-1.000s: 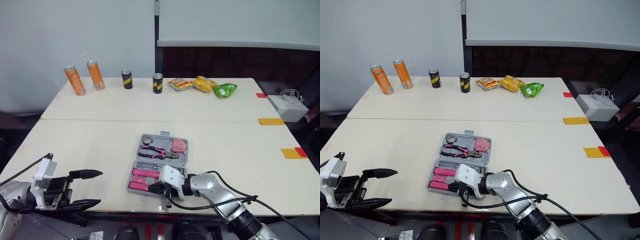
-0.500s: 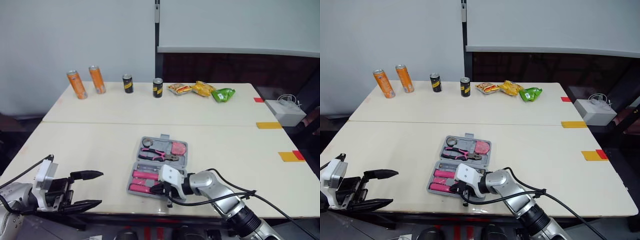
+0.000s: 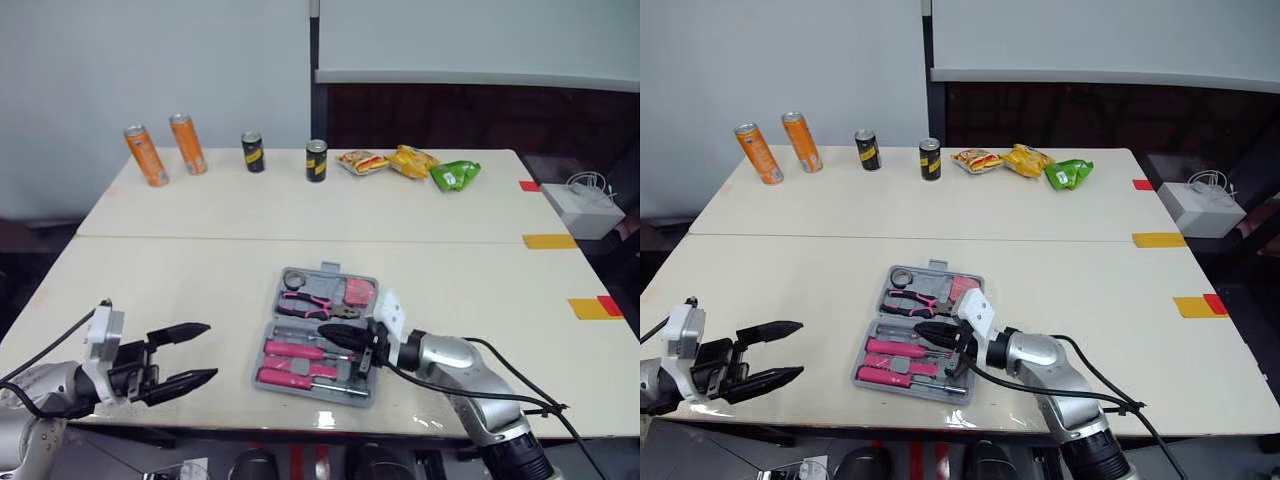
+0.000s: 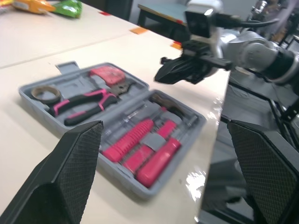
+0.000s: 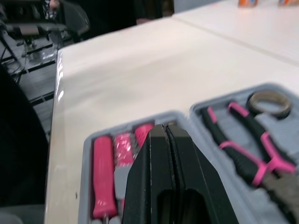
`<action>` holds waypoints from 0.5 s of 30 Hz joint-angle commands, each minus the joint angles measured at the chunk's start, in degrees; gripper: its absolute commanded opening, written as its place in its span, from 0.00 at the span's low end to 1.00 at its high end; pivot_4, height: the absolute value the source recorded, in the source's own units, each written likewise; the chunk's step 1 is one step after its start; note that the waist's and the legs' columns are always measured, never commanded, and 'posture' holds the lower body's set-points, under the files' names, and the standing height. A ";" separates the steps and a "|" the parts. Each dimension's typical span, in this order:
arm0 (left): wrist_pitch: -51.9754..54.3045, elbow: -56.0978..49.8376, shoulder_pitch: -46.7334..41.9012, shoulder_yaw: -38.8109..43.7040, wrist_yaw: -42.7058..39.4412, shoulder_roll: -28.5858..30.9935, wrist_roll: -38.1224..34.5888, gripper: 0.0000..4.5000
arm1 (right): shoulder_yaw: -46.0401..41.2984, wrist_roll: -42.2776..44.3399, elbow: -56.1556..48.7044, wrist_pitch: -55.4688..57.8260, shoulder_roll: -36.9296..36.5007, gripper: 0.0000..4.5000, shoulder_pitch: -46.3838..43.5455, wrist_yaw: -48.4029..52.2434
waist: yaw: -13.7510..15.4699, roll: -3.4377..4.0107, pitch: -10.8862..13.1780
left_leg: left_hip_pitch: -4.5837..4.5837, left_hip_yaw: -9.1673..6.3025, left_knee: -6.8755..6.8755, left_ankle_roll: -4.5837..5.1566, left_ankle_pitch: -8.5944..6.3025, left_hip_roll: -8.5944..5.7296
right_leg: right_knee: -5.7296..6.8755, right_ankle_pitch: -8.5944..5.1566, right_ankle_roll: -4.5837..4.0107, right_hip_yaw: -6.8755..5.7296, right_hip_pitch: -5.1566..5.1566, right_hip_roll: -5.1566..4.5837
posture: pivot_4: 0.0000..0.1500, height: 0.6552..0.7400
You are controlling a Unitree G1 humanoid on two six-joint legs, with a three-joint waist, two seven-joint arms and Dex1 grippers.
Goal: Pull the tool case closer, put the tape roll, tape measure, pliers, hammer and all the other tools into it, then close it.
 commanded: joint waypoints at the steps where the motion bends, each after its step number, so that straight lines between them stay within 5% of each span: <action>1: 0.73 0.36 -1.99 -0.02 3.83 -1.10 1.18 1.00 | -5.92 1.80 -4.31 -0.21 -2.30 0.13 1.72 -2.26 | 0.03 0.02 0.04 | 0.00 0.01 0.00 -0.02 -0.01 0.00 | -0.02 0.00 0.00 0.00 0.01 0.00 | 1.00 1.00; 11: -3.47 6.79 2.99 3.23 4.76 -2.30 5.34 1.00 | -27.61 4.84 -9.14 -10.07 -13.81 0.88 32.24 3.31 | 0.08 0.01 0.13 | -0.17 -0.04 0.22 -0.09 -0.55 0.00 | -0.29 -0.17 0.25 -0.01 0.10 0.01 | 1.00 1.00; 13: -3.56 6.47 4.15 4.04 5.12 -1.97 5.68 1.00 | -31.42 5.03 -8.70 -11.38 -14.23 0.99 37.21 3.97 | 0.08 -0.01 0.12 | -0.18 -0.06 0.30 -0.08 -0.55 0.04 | -0.29 -0.17 0.22 -0.01 0.11 0.00 | 1.00 1.00; 15: -3.76 6.28 4.90 4.59 5.54 -1.84 6.19 1.00 | -33.43 5.30 -8.57 -12.20 -14.21 0.99 39.77 3.92 | 0.04 -0.04 0.14 | -0.10 -0.04 0.31 -0.05 -0.57 0.02 | -0.31 -0.18 0.22 0.00 0.20 -0.03 | 1.00 1.00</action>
